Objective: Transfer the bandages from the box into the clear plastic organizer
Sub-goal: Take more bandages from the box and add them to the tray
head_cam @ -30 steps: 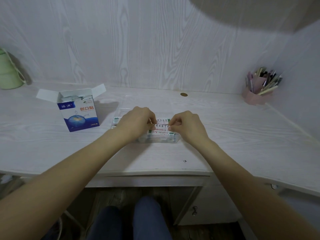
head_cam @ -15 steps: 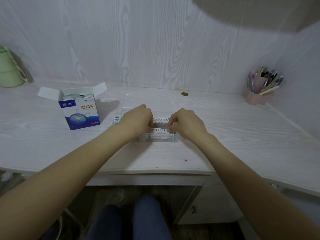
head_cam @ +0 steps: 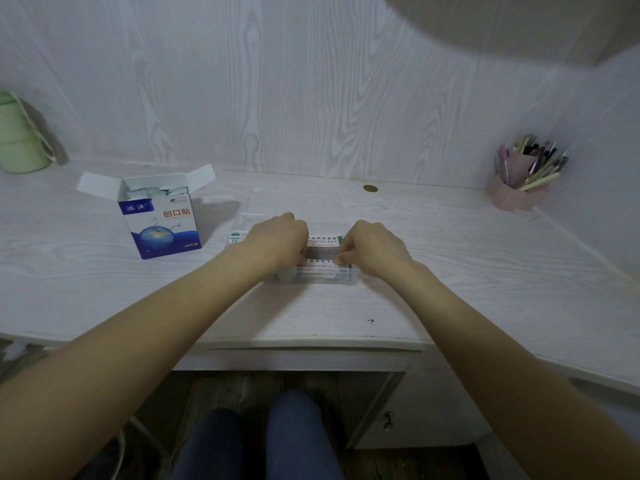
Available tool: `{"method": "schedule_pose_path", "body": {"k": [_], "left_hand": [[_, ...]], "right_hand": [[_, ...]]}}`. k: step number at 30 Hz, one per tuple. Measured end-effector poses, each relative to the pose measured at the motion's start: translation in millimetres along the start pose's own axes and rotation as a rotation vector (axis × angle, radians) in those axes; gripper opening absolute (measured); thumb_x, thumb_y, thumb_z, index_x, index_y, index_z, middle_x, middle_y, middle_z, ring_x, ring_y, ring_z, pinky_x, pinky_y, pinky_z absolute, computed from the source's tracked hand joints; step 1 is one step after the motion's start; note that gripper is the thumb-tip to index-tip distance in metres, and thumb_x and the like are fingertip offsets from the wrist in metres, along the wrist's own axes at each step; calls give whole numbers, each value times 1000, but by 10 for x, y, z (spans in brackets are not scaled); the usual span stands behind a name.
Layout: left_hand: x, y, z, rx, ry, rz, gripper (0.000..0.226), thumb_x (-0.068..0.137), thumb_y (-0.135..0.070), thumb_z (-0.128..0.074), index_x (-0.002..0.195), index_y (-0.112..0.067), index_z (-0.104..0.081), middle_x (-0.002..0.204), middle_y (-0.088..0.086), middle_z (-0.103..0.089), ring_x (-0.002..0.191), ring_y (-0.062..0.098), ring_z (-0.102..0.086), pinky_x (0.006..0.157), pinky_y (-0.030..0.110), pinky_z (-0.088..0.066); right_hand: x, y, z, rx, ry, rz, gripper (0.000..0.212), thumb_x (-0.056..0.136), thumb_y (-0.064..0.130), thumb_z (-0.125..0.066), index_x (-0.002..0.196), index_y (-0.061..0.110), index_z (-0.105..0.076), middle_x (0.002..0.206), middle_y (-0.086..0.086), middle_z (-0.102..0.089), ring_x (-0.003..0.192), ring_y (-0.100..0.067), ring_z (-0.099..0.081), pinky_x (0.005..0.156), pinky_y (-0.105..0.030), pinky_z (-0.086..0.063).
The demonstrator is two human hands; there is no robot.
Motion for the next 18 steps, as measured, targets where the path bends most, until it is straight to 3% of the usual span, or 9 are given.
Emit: {"method": "schedule_pose_path", "body": {"k": [5, 11, 18], "left_hand": [[21, 22, -12, -4, 11, 10, 24, 86, -24, -62, 105, -12, -67, 111, 10, -50, 102, 29, -55, 75, 33, -43], [76, 52, -84, -39, 56, 12, 21, 88, -23, -57, 102, -10, -66, 91, 6, -44, 107, 29, -52, 74, 33, -42], [69, 67, -61, -63, 35, -9, 23, 87, -24, -61, 102, -9, -69, 97, 10, -55, 101, 30, -57, 82, 37, -49]], "right_hand": [[3, 2, 1, 12, 28, -7, 18, 81, 26, -73, 68, 22, -61, 66, 3, -53, 79, -21, -55, 51, -24, -30], [-7, 29, 1, -21, 53, -3, 24, 83, 28, -70, 66, 18, -57, 62, 3, -49, 76, -22, -53, 50, -25, -28], [-13, 46, 0, -47, 54, 5, 27, 85, 28, -69, 66, 14, -55, 59, 1, -47, 70, -21, -50, 50, -25, -29]]}}
Point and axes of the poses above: each hand's wrist, its own x-axis towards the middle knuckle, its own z-axis out of the back of the hand, y = z × x, the point moved 5 cm from there along x, towards the middle knuckle
